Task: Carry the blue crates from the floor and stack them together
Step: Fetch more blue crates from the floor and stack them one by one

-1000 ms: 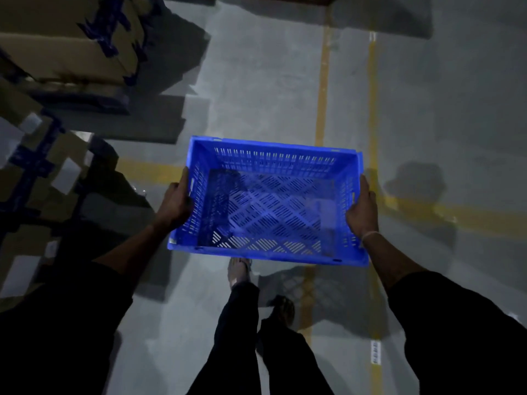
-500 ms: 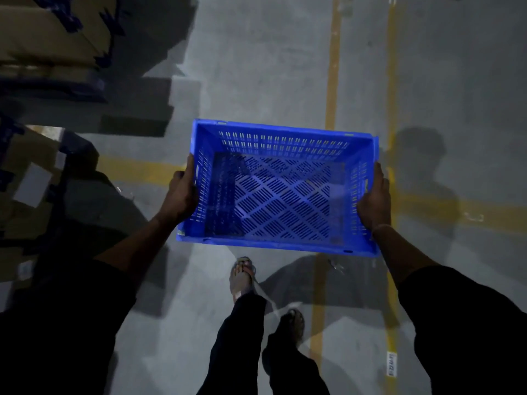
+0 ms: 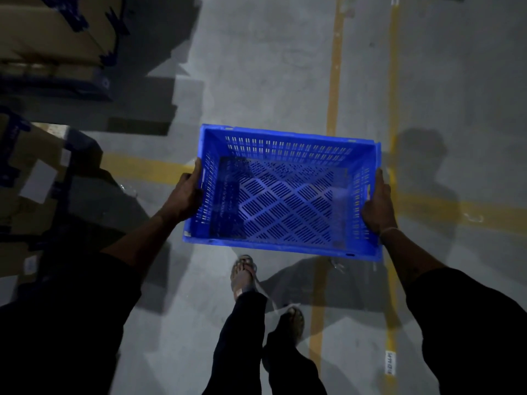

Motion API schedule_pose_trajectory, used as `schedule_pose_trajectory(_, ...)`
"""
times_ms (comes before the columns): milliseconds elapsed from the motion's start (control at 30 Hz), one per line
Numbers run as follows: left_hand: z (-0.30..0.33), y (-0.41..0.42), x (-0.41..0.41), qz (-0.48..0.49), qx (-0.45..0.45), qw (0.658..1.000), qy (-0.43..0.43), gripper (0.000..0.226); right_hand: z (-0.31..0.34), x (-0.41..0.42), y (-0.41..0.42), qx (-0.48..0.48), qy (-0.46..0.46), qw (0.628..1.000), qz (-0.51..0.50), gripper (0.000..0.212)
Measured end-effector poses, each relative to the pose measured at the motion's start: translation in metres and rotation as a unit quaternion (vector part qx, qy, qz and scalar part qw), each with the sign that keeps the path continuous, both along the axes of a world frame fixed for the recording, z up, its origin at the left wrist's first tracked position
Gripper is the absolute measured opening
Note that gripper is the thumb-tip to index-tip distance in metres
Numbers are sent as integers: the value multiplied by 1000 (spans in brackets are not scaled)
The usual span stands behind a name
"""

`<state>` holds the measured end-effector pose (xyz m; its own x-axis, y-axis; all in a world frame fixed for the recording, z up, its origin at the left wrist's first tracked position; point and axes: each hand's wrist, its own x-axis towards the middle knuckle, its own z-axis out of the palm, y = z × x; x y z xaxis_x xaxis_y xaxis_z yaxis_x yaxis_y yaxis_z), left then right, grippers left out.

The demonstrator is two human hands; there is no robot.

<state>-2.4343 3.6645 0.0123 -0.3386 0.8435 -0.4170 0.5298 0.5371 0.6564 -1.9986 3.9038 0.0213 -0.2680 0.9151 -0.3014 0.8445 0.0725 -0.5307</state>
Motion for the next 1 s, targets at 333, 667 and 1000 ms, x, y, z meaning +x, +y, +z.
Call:
schedule_pose_trajectory(333, -10, -23, 53, -74, 85, 973, 203, 79, -16, 16, -27, 87, -22, 995, 42, 89)
schedule_pose_trajectory(667, -11, -8, 48, -97, -5, 942, 320, 105, -14, 18, -24, 153, -113, 967, 172, 84)
schedule_pose_trajectory(1000, -13, -5, 45, -107, 5, 946, 307, 105, -21, 17, -16, 183, -105, 959, 190, 79)
